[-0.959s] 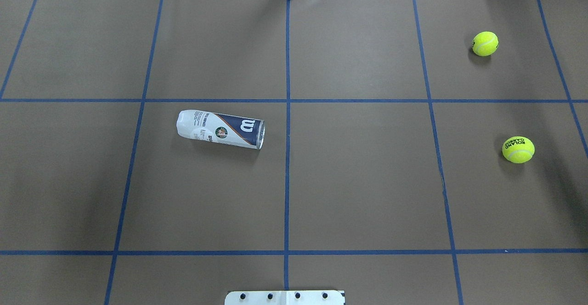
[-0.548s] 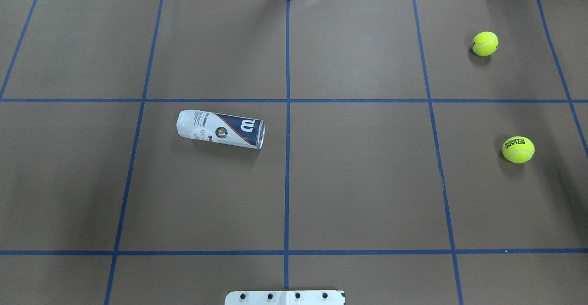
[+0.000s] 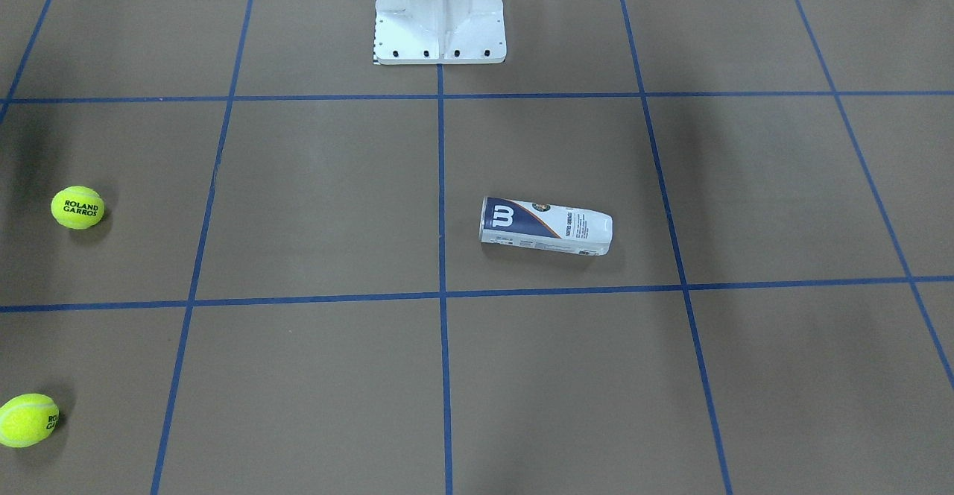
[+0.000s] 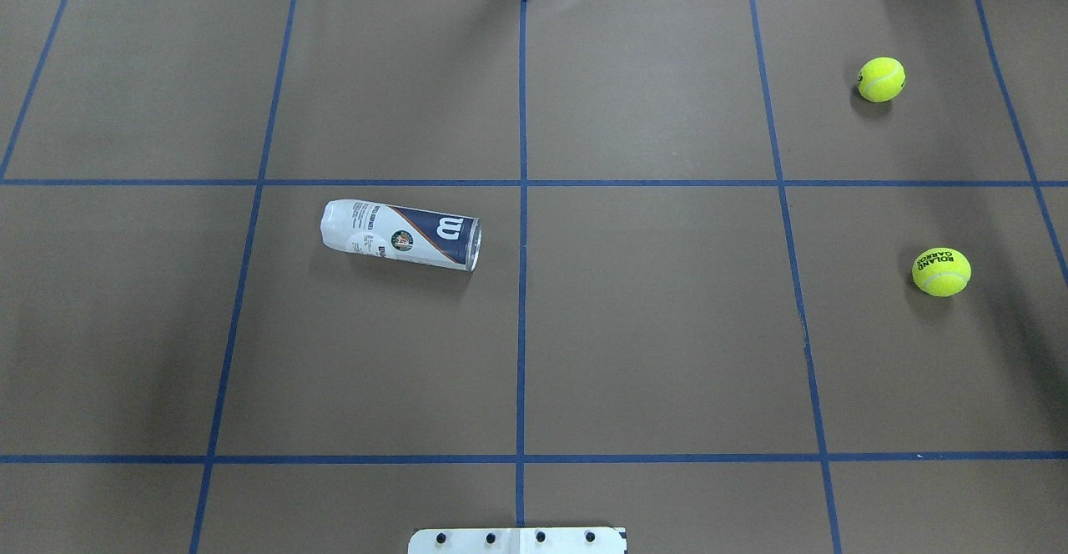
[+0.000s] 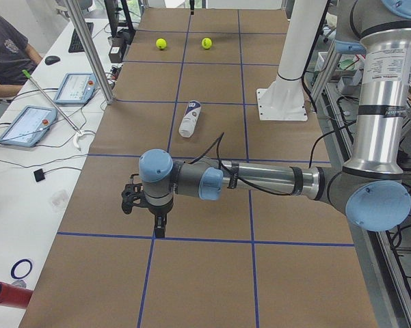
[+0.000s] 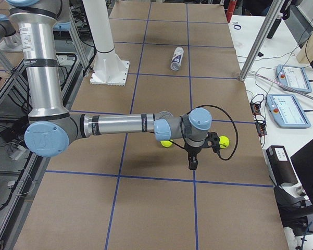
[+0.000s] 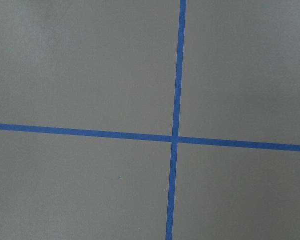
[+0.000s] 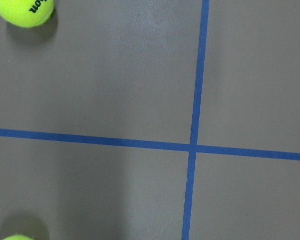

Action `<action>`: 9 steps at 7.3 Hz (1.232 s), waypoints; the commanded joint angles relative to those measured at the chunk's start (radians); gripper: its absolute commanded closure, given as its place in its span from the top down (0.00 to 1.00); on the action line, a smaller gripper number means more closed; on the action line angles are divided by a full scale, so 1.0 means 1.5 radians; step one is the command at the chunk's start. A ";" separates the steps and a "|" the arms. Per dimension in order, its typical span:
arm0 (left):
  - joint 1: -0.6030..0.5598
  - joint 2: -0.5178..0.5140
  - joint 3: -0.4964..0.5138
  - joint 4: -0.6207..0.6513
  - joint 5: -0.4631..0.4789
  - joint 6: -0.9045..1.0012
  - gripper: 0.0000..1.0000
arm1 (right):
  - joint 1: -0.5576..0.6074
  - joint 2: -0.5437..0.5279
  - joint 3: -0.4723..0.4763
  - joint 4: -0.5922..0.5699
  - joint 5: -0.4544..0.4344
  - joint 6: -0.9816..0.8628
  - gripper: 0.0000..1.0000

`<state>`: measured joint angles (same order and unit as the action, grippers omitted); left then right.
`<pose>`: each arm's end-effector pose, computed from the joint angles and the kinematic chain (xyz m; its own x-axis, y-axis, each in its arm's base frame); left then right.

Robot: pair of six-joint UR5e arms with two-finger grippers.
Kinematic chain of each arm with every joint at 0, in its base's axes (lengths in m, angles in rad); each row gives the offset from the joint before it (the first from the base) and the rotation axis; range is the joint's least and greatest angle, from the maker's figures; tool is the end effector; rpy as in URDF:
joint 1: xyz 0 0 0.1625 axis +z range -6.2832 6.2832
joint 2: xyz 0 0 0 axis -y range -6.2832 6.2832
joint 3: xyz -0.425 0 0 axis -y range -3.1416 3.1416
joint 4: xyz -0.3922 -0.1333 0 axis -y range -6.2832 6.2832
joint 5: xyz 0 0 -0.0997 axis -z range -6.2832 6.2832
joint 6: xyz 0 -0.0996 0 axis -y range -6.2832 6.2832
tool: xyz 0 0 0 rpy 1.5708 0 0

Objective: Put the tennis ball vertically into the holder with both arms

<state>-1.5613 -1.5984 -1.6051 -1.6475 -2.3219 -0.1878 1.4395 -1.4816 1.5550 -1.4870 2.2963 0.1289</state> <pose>-0.0605 -0.5126 0.6214 0.7189 -0.0855 -0.6898 0.1271 0.9918 0.0096 -0.0039 -0.5433 0.6150 0.7387 -0.0734 0.6700 0.0346 0.9969 0.0710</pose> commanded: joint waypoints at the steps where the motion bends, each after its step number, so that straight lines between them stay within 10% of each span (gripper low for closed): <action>1: 0.001 0.005 -0.001 -0.001 0.002 0.000 1.00 | 0.000 0.000 -0.002 0.000 0.000 0.000 0.99; 9: 0.078 -0.048 -0.090 -0.094 -0.035 -0.001 0.99 | 0.000 0.001 0.004 0.000 0.002 0.000 0.99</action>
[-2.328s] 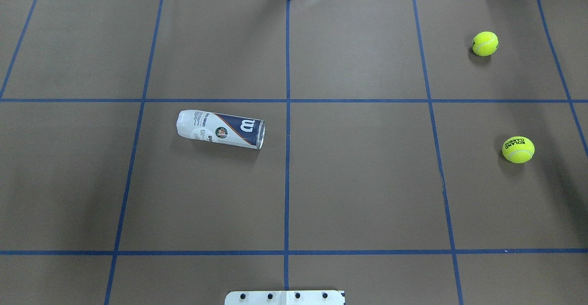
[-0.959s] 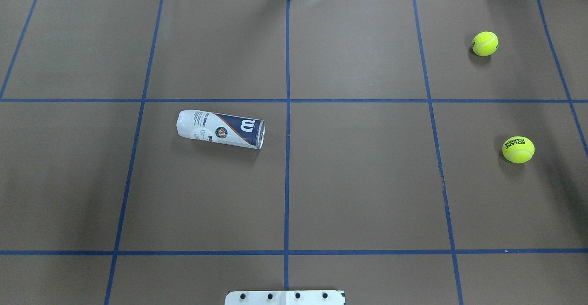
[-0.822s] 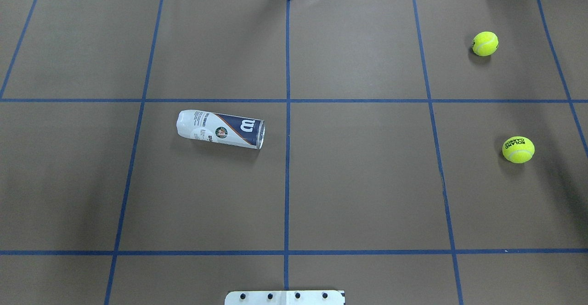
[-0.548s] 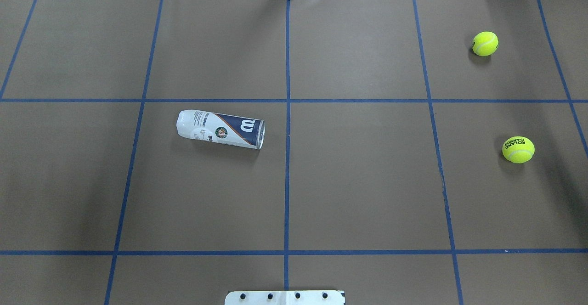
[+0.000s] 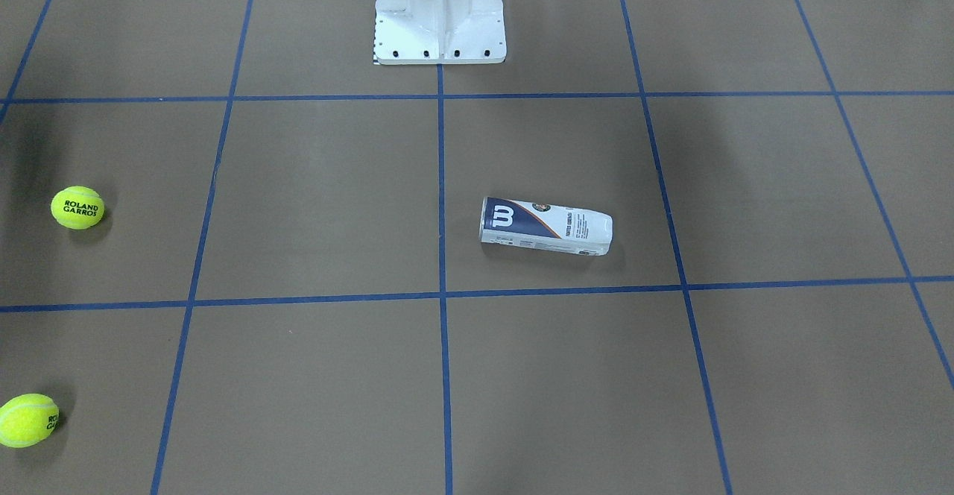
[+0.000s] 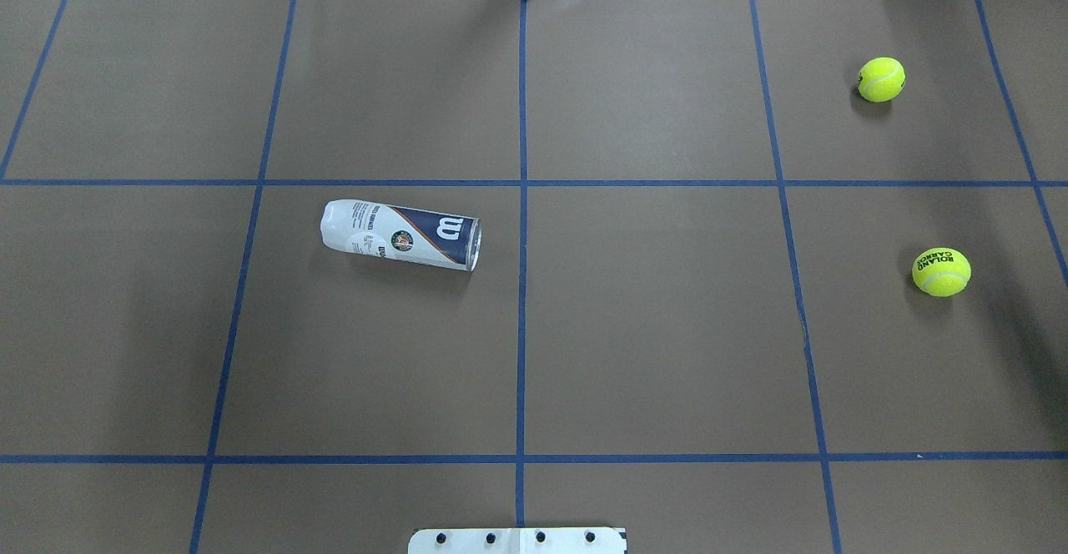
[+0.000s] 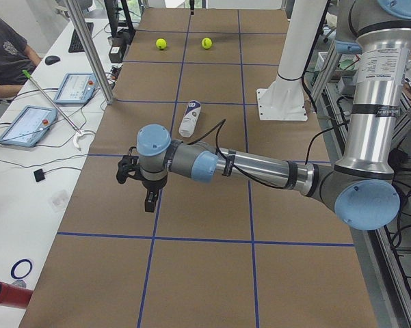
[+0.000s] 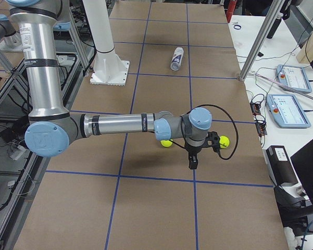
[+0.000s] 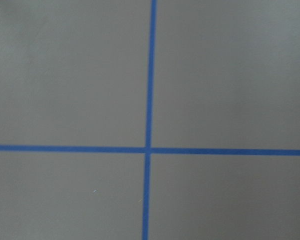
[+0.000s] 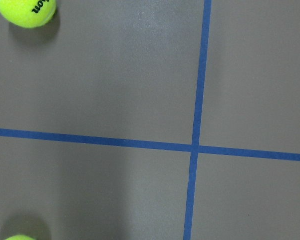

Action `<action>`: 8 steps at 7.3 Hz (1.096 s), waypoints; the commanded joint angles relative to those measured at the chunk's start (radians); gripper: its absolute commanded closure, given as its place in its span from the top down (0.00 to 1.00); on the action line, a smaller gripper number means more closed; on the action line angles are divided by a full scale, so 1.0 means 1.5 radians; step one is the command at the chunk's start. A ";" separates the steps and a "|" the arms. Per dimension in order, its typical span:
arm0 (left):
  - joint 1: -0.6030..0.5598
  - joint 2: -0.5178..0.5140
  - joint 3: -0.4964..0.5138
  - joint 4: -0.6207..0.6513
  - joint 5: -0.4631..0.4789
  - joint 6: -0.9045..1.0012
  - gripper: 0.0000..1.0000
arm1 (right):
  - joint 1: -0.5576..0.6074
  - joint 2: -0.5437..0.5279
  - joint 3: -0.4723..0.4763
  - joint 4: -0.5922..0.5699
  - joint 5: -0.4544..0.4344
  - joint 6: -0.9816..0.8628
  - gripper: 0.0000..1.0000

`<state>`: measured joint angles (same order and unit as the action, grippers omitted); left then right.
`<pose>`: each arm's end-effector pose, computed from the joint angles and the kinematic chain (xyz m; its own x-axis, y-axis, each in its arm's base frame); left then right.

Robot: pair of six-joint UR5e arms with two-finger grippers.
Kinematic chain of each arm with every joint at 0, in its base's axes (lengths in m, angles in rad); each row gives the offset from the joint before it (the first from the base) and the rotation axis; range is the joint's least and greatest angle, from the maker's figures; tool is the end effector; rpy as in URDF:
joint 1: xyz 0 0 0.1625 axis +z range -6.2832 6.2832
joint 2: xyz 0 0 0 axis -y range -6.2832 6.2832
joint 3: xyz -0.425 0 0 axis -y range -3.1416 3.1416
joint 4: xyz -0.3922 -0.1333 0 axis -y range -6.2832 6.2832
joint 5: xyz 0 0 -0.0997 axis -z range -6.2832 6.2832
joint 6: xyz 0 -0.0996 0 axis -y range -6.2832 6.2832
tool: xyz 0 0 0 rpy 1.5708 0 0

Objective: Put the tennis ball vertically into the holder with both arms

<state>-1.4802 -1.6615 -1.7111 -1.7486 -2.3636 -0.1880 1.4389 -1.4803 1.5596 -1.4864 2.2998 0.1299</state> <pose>-0.0133 -0.5430 0.5205 0.6770 0.1686 -0.7164 0.0443 0.9623 0.2684 -0.0046 -0.5440 0.6117 0.7358 -0.0773 0.6728 0.0347 0.9965 0.0765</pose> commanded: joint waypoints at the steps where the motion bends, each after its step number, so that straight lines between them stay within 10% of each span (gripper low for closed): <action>1: 0.057 -0.005 -0.058 -0.028 -0.017 0.000 0.96 | 0.000 0.000 0.002 0.000 0.000 0.000 0.99; 4: 0.063 -0.027 -0.089 -0.029 -0.119 -0.003 0.93 | 0.000 0.000 0.001 0.000 0.002 0.000 0.99; 8: 0.084 -0.061 -0.095 -0.039 -0.107 -0.077 0.99 | 0.000 -0.003 0.001 0.000 0.007 0.000 0.99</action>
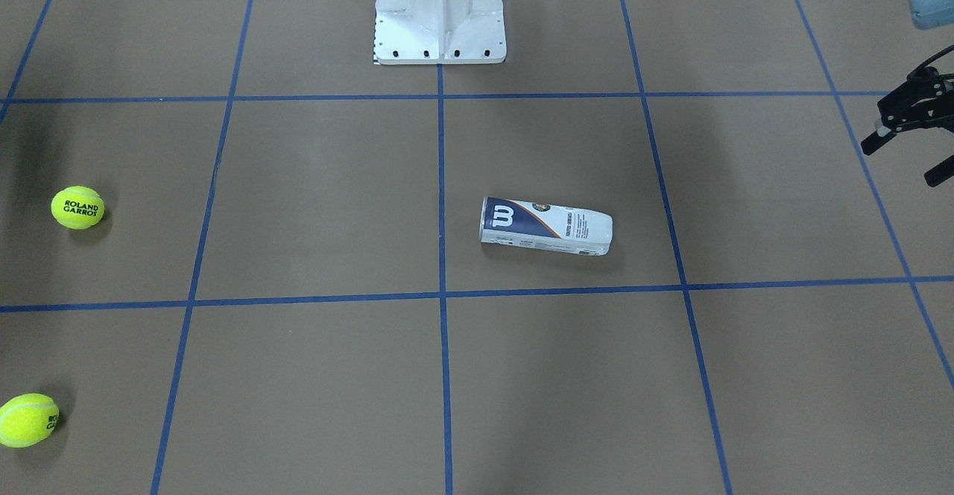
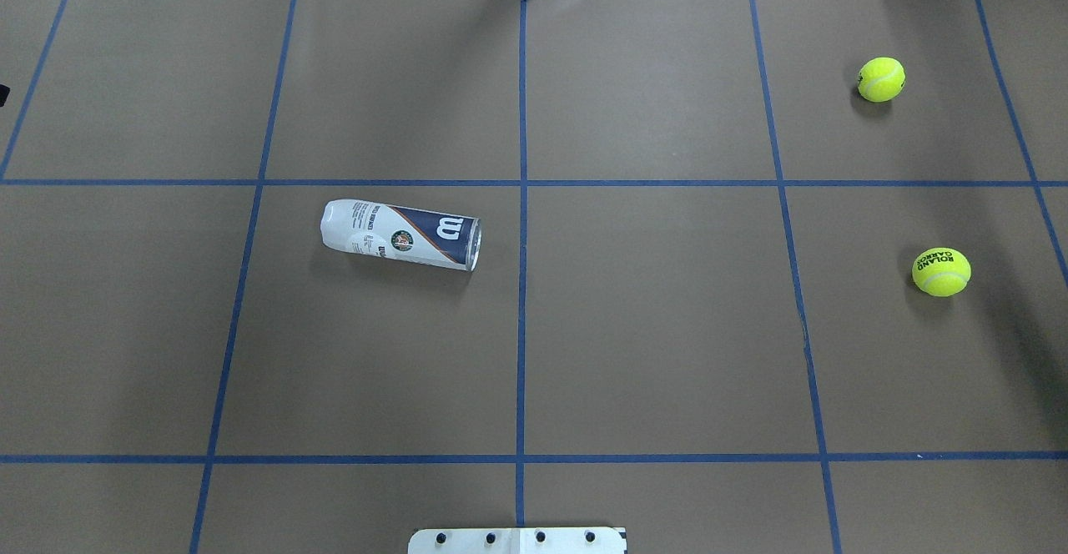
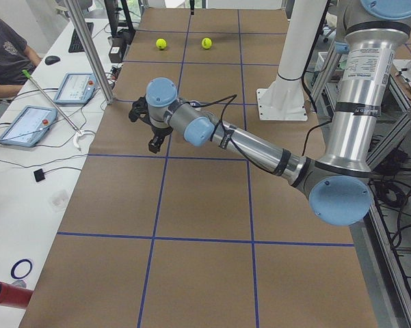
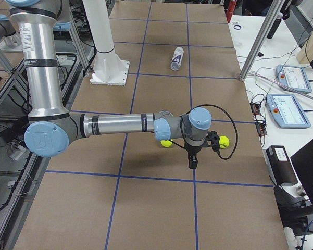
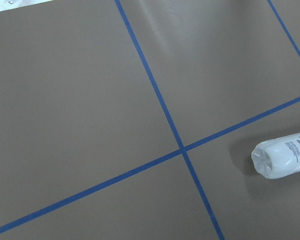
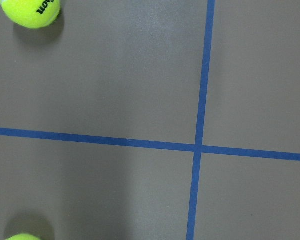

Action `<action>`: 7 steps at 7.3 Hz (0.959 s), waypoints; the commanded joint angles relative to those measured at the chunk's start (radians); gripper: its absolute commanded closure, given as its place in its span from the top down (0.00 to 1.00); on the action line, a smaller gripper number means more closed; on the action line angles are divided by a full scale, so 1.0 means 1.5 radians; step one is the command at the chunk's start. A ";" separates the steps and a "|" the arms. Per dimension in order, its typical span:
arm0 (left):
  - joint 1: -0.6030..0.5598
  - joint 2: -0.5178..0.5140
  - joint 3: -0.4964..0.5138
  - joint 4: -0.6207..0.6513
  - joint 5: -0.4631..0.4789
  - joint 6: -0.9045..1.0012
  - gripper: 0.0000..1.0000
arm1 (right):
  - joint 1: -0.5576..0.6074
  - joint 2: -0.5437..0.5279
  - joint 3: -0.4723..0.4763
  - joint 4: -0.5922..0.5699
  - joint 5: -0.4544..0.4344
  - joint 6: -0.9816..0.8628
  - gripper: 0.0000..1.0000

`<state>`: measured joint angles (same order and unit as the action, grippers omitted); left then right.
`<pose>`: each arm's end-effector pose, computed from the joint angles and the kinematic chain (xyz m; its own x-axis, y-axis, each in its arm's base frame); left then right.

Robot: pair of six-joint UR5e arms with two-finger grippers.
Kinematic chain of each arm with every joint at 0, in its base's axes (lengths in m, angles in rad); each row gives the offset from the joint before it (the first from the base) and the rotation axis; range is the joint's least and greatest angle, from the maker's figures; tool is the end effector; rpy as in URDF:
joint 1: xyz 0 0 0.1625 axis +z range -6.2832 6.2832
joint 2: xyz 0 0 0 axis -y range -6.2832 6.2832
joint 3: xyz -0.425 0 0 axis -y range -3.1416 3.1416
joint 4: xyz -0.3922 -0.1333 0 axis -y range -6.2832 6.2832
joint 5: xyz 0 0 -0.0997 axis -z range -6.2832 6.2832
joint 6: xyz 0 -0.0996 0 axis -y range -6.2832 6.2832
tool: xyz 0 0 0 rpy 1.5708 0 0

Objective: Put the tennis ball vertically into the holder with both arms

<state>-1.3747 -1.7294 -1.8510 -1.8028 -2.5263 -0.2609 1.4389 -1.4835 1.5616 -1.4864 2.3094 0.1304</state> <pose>0.0535 -0.5359 0.3986 0.4908 0.3915 -0.7784 -0.0269 0.8997 0.4356 -0.0051 -0.5424 0.6118 0.7294 -0.0763 0.6798 0.0352 0.9966 0.0740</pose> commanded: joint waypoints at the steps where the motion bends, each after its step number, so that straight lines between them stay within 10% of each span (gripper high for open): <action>1: 0.020 -0.018 -0.006 -0.002 0.003 -0.081 0.93 | 0.000 0.000 0.000 -0.001 0.000 0.000 0.99; 7: 0.168 -0.088 0.052 -0.128 0.080 -0.197 0.85 | -0.001 -0.002 -0.001 -0.007 0.002 0.001 0.99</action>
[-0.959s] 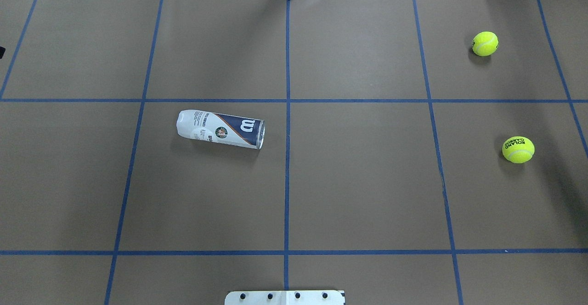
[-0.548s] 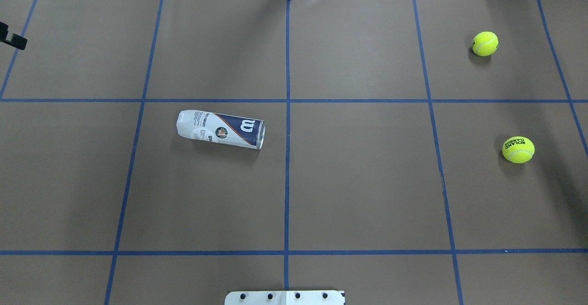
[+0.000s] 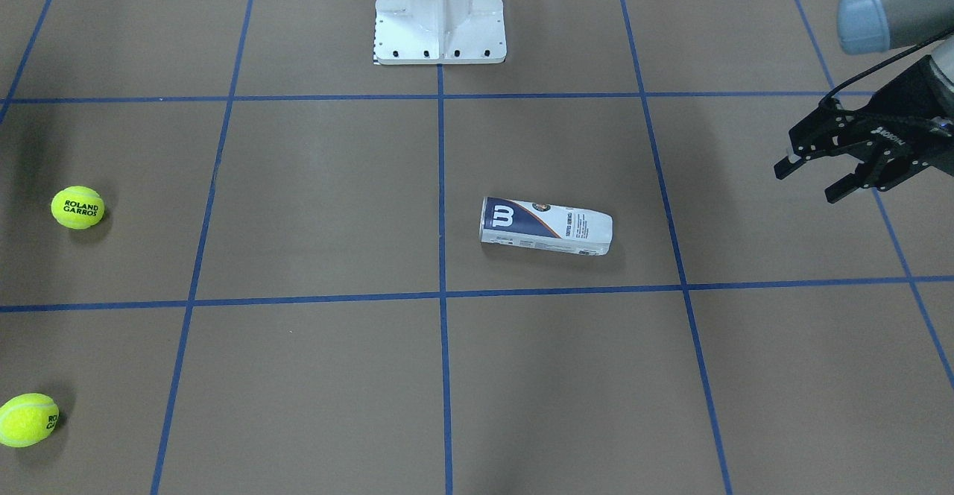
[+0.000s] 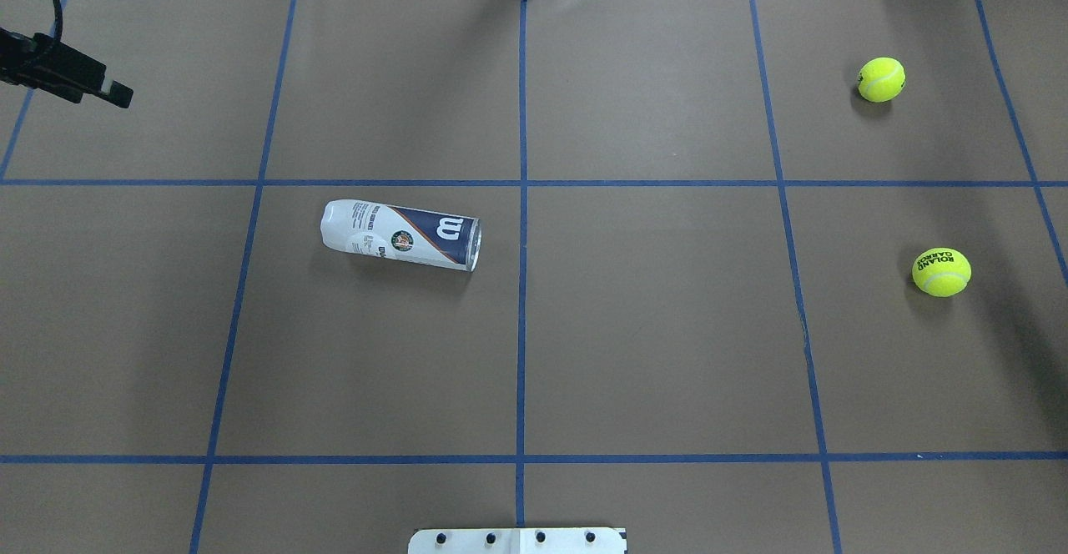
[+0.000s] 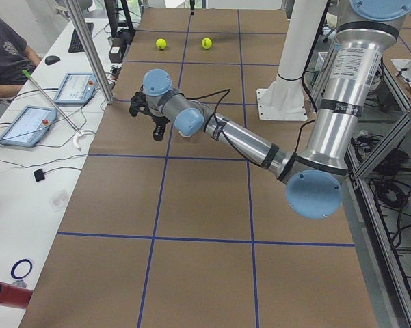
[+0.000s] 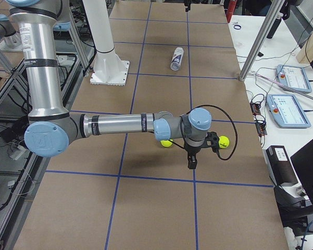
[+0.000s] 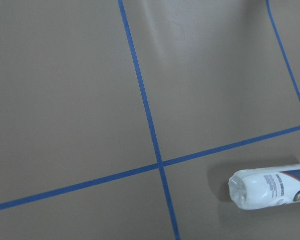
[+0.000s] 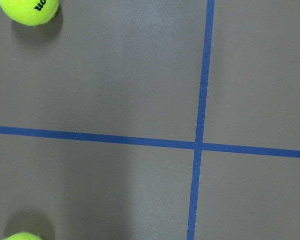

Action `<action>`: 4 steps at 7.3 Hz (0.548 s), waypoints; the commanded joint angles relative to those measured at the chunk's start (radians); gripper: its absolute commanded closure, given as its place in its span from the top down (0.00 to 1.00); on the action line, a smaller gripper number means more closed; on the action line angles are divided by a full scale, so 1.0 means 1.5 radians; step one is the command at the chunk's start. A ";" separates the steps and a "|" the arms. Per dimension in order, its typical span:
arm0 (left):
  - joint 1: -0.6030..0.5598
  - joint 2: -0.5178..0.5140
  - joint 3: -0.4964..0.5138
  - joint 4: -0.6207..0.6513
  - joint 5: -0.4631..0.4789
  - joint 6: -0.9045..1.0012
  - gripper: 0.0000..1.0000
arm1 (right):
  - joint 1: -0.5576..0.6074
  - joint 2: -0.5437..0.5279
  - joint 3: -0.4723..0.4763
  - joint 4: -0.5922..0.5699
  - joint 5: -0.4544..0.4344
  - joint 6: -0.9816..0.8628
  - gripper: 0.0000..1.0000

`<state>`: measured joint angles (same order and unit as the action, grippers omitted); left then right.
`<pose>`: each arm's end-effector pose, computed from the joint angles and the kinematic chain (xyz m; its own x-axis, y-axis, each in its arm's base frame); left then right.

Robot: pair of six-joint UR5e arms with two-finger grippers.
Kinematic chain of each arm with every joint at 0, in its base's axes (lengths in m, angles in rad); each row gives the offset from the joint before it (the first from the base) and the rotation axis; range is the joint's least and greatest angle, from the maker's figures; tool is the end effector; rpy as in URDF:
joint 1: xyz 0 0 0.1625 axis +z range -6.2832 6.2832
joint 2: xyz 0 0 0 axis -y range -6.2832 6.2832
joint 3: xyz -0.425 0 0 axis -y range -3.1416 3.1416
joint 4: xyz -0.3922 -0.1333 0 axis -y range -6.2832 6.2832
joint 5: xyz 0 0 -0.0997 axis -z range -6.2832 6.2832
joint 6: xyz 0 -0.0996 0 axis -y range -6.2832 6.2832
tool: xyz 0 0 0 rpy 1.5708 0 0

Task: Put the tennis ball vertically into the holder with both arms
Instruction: 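Move the left gripper down over the white Wilson can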

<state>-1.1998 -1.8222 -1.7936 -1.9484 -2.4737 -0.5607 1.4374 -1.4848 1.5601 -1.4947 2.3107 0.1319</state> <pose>0.1541 -0.5481 0.3607 0.4344 0.3300 -0.8381 -0.0092 0.9320 0.3623 -0.0059 -0.5413 0.6141 0.7295 -0.0684 0.6806 0.0358 0.9974 0.0619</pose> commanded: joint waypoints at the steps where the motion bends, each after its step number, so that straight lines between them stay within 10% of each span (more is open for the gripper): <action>1: 0.102 -0.063 0.017 -0.032 0.109 0.009 0.88 | 0.000 -0.001 -0.001 -0.002 0.001 0.000 0.99; 4: 0.176 -0.094 0.009 -0.051 0.168 0.036 0.89 | 0.000 -0.003 -0.001 -0.004 0.002 0.001 0.99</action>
<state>-0.9733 -1.9404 -1.7755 -2.0017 -2.2463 -0.5192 1.4374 -1.4889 1.5577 -1.4994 2.3127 0.1329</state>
